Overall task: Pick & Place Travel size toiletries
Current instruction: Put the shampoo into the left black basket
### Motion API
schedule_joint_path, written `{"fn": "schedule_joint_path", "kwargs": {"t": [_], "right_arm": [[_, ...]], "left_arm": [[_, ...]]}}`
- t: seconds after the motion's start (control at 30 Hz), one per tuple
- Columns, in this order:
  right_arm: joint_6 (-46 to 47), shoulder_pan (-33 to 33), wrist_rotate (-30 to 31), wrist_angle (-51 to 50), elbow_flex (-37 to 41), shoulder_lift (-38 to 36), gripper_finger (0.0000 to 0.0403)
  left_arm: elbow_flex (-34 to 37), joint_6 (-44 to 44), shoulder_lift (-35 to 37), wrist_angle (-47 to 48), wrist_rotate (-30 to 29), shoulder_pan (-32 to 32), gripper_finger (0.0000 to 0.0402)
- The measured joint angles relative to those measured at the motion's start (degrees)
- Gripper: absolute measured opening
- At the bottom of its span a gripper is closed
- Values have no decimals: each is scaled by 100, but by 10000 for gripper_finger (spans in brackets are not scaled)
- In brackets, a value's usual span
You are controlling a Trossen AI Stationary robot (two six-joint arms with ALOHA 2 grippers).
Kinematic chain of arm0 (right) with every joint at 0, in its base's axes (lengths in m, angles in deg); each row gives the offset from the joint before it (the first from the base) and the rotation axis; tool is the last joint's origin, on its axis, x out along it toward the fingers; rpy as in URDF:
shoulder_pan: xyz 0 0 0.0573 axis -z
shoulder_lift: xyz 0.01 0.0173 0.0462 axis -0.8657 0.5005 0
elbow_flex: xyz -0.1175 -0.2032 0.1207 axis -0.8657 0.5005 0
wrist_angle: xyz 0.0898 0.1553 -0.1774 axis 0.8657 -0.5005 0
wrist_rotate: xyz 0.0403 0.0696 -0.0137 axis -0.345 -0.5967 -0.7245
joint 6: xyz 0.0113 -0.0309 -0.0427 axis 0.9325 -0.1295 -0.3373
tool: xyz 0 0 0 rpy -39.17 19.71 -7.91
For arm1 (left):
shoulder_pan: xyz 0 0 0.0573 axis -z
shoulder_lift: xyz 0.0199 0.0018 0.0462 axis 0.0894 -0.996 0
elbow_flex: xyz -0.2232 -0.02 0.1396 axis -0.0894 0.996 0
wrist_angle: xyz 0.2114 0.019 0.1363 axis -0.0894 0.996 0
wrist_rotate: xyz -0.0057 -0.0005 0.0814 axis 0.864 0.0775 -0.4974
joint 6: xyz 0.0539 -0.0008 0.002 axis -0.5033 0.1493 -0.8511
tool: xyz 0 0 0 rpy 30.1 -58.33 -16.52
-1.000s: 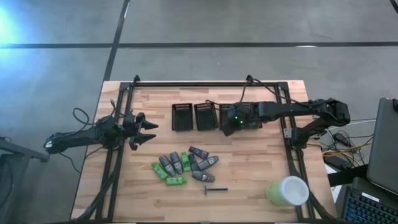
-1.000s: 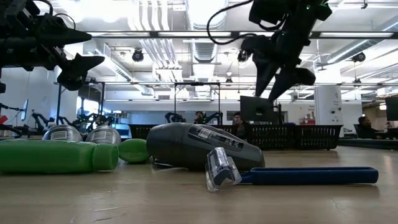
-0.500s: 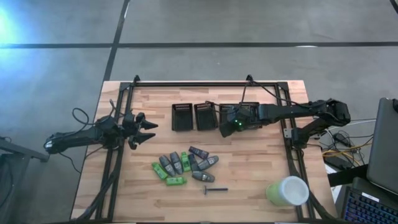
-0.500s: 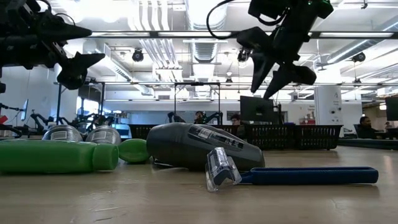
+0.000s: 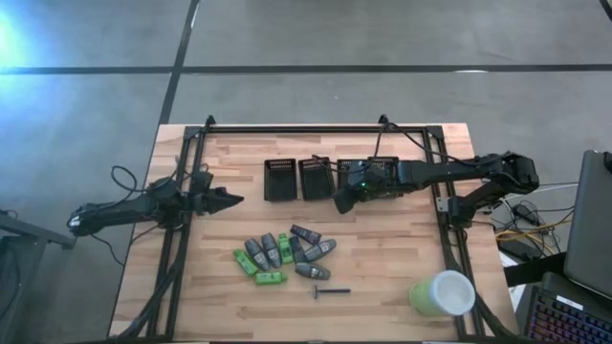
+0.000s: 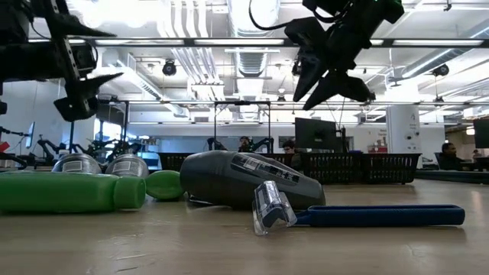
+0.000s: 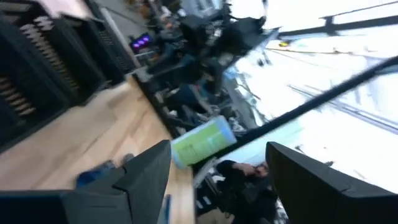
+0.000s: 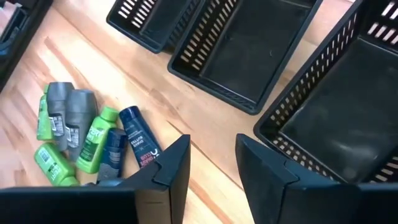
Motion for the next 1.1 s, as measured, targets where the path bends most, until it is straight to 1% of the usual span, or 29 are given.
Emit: {"fn": "schedule_joint_path", "kwargs": {"t": [0.07, 0.17, 0.27, 0.33, 0.47, 0.57, 0.63, 0.7, 0.8, 0.87, 0.93, 1.0, 1.03, 1.1], "right_arm": [[-15, 0, 0, -7, 0, 0, 115], [-22, 0, 2, -7, 0, 0, 106], [-33, 0, 2, -18, 0, 0, 97], [-32, 0, 0, -20, 0, 0, 91], [-27, 0, -68, -55, 0, 0, 80], [-35, 0, -129, -84, 0, 0, 71], [-86, 0, -147, -97, 0, 0, 65], [-168, 0, -147, -108, 0, 0, 59], [-380, 2, -148, -109, 0, 1, 52], [-541, 4, -149, -124, 0, 0, 48], [-618, 4, -149, -210, 0, 0, 44], [-730, 4, -147, -352, 0, 0, 43], [-801, 4, -149, -438, 0, 0, 43], [-867, 4, -149, -639, 2, -2, 47]], "left_arm": [[0, 9, -33, 122, -4, 0, 268], [-49, -28, -137, 410, 268, 69, 268], [-369, -469, -369, 1038, 564, 223, 260], [-719, -1095, -607, 1420, 695, 395, 249], [-1454, -2711, -1226, 2450, 762, 930, 223], [-1870, -3701, -1742, 2727, 892, 1452, 208], [-2104, -4099, -2095, 2755, 897, 1855, 201], [-2342, -4565, -2488, 2759, 609, 2304, 196], [-2613, -5737, -3072, 2847, 63, 3035, 193], [-2751, -6335, -3490, 2946, -560, 3482, 193], [-2834, -6662, -3915, 2959, -1347, 3876, 193], [-2865, -6934, -4324, 2944, -1903, 4139, 193], [-2877, -7033, -4537, 2960, -1982, 4226, 193], [-2902, -7043, -4955, 3036, -1957, 4319, 193]]}}
